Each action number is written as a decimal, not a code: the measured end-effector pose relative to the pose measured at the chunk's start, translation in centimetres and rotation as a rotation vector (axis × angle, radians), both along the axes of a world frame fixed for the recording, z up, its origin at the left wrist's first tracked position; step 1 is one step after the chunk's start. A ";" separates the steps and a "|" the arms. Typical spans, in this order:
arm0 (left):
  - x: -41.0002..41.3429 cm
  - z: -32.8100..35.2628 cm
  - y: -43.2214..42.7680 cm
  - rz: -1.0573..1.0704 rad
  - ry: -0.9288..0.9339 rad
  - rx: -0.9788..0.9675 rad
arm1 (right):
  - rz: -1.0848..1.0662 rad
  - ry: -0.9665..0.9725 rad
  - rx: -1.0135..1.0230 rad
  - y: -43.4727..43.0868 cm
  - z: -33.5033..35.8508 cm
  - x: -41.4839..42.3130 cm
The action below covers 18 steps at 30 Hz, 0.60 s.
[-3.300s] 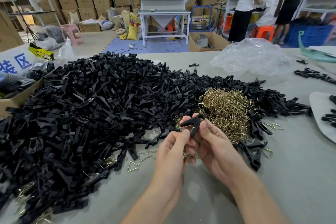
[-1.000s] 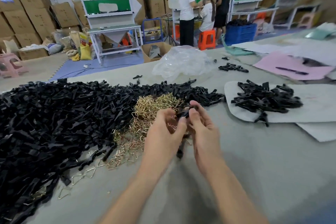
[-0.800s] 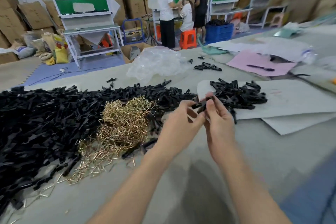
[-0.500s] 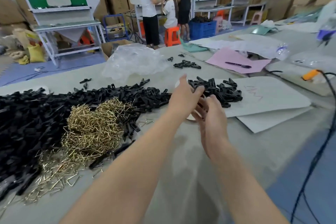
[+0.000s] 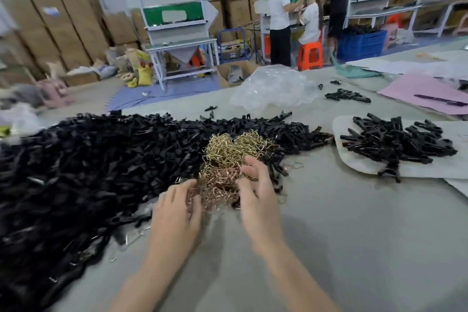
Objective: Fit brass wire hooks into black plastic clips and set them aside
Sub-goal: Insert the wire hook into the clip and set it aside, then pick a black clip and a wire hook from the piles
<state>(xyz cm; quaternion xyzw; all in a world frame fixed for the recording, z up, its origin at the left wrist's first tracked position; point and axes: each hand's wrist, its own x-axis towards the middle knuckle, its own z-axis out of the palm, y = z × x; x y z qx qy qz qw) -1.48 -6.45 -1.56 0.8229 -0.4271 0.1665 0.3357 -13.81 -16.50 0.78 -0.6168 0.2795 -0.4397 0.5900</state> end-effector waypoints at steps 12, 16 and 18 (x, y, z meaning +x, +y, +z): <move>6.2 -1.0 5.0 0.267 0.046 0.271 | 0.105 0.136 -0.067 4.1 -1.7 8.3; 6.7 -1.1 5.0 0.241 0.030 0.233 | 0.109 0.070 0.063 3.0 -1.9 8.3; 6.5 -1.1 5.2 0.210 0.032 0.183 | 0.115 0.036 0.101 2.8 -1.9 8.2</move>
